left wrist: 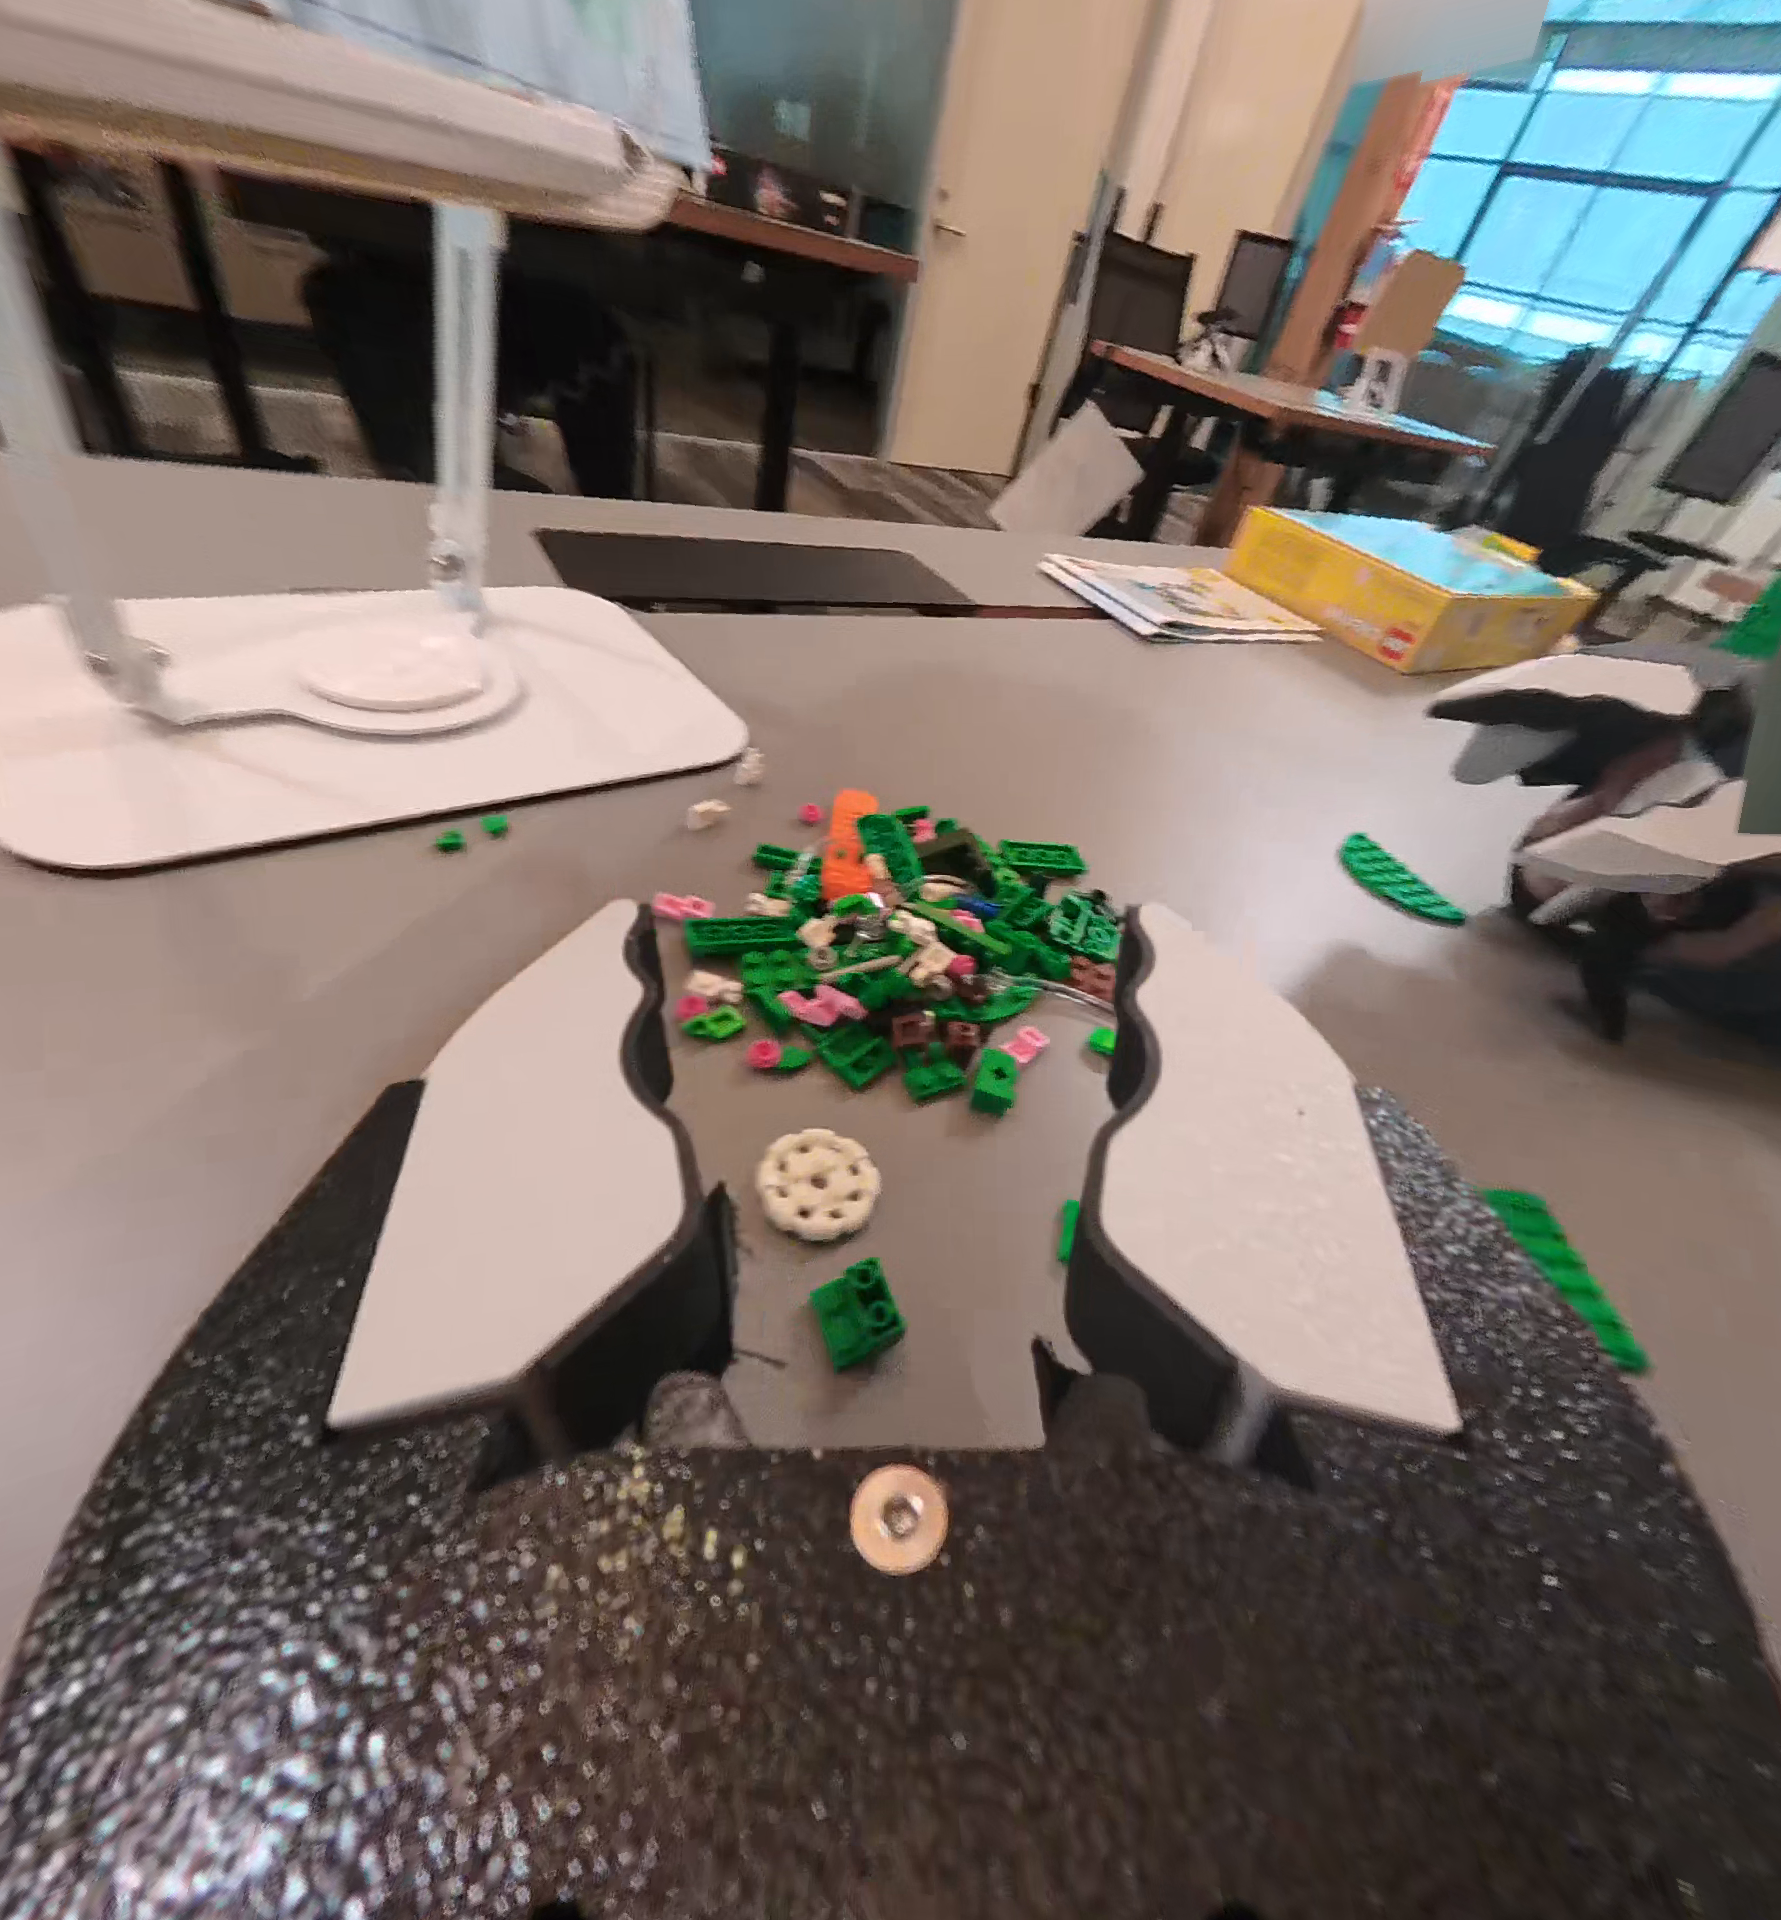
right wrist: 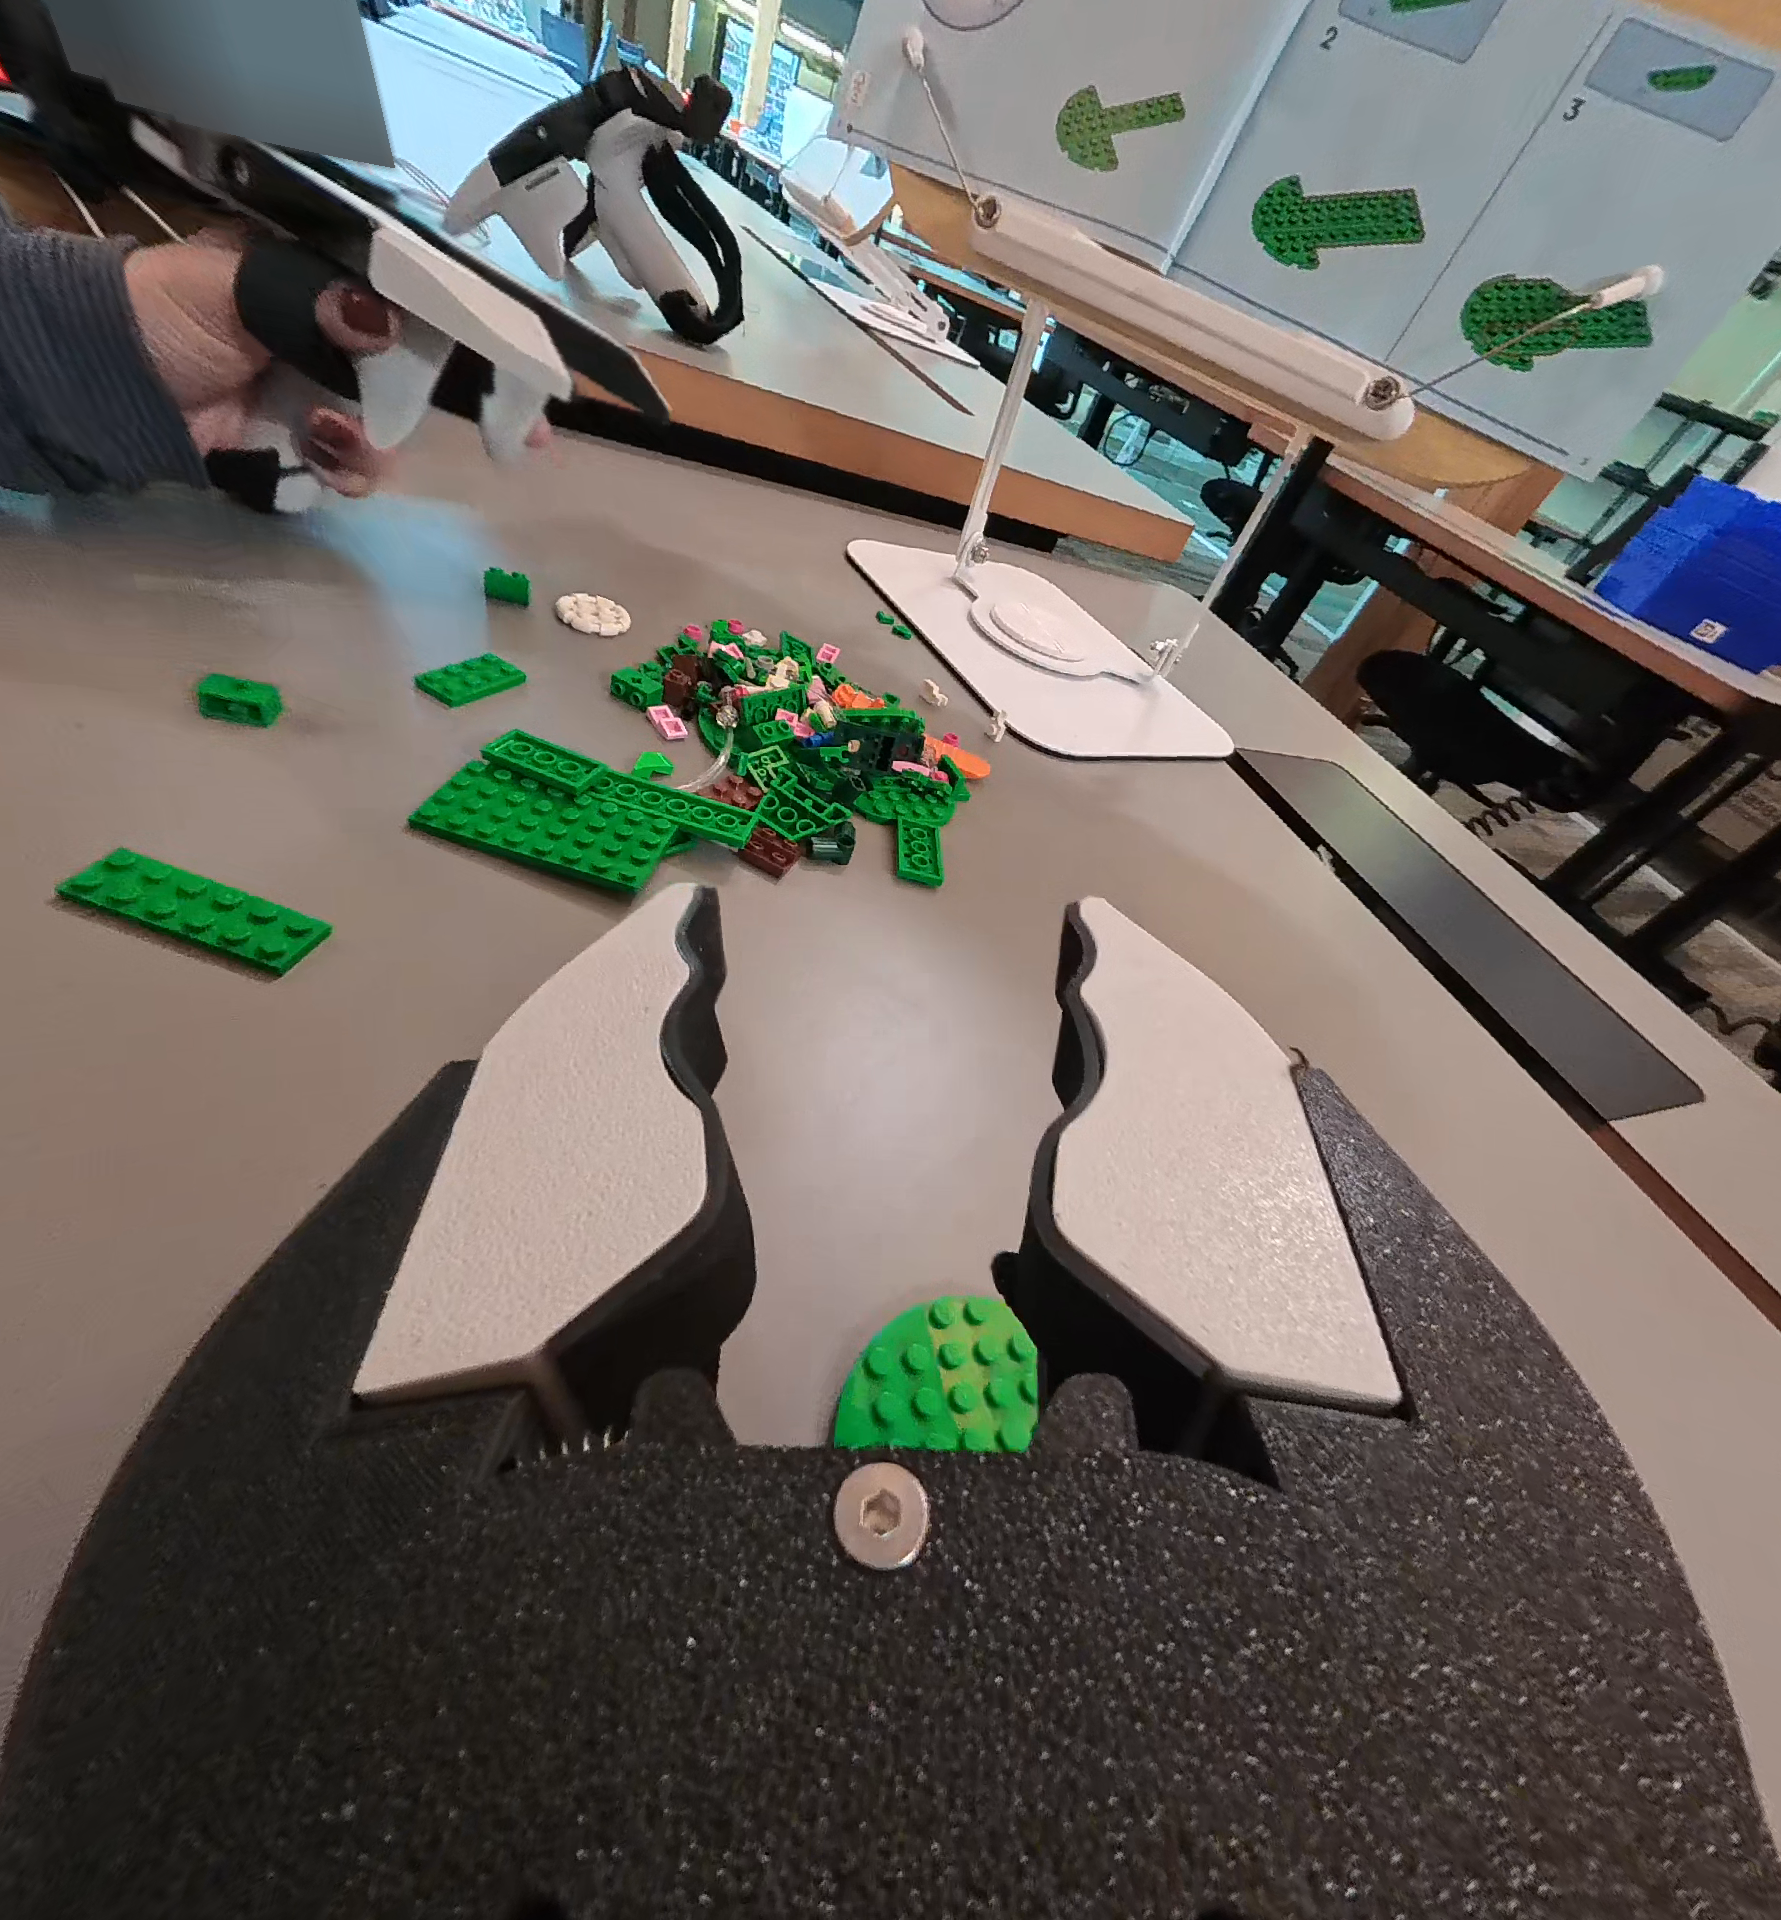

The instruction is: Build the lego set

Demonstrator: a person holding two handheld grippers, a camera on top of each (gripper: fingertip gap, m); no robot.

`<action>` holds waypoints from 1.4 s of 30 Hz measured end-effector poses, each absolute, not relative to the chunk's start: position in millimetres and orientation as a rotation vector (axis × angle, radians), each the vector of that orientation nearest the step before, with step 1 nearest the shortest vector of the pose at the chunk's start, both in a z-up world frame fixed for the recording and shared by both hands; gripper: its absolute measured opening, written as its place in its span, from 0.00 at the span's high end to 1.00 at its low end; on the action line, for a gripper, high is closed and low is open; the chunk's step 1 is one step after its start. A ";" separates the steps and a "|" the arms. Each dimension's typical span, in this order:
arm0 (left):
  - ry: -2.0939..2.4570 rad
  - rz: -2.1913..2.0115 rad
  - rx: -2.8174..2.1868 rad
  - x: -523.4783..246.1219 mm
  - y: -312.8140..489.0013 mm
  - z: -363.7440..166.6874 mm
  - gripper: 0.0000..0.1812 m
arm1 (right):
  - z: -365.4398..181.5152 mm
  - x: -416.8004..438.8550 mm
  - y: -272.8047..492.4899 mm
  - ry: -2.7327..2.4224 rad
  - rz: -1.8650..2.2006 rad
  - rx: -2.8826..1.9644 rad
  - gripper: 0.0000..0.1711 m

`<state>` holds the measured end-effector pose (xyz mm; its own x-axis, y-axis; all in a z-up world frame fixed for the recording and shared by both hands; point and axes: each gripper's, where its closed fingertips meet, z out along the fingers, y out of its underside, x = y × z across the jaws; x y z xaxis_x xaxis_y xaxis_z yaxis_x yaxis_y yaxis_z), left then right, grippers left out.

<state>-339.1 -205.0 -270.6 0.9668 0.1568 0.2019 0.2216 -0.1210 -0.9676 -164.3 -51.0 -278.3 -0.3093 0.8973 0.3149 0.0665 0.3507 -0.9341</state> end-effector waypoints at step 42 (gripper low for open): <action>-0.242 0.079 -1.811 -337.2 -188.4 -279.4 0.65 | -286.7 -168.0 -60.0 -1.830 1.148 -0.966 0.80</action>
<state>-337.2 -188.4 -279.4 0.9757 0.2064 0.0742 0.1227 -0.2332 -0.9646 -168.0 -60.0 -286.7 -0.4285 0.8807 0.2019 0.2015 0.3110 -0.9288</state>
